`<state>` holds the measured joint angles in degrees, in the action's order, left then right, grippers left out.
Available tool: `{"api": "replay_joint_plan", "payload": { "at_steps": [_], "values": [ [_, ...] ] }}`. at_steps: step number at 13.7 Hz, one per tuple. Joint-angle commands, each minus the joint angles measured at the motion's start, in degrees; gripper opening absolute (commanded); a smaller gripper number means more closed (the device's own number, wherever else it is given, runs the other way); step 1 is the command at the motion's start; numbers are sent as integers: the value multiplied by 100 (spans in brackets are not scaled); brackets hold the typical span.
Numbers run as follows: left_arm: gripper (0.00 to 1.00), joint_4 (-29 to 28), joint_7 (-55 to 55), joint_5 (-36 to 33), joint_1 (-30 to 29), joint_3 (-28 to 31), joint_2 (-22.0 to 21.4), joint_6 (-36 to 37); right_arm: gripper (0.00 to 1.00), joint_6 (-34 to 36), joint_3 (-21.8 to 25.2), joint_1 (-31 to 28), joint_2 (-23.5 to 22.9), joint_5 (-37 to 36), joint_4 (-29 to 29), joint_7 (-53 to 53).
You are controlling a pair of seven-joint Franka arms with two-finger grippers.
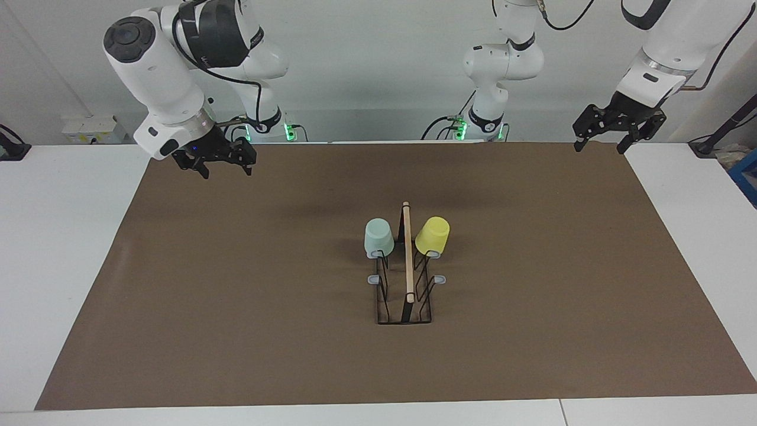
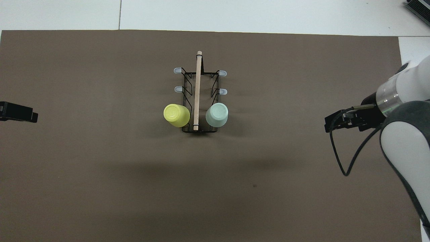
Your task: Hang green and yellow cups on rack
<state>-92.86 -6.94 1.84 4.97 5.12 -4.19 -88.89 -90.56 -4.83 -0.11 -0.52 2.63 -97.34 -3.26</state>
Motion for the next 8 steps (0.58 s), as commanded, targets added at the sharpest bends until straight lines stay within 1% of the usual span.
{"api": "replay_joint_plan", "payload": {
  "at_steps": [1, 3, 8],
  "values": [
    [100, -162, 62, -96, 40, 33, -152, 12, 100, -154, -62, -50, 34, -228, 57, -306],
    [100, -162, 62, -96, 48, 33, -152, 30, 100, -207, -62, -50, 34, -351, 66, -404],
    [100, -154, 27, -96, 48, 24, -143, 21, 100, -357, -70, -59, 17, -342, 127, -561]
  ]
}}
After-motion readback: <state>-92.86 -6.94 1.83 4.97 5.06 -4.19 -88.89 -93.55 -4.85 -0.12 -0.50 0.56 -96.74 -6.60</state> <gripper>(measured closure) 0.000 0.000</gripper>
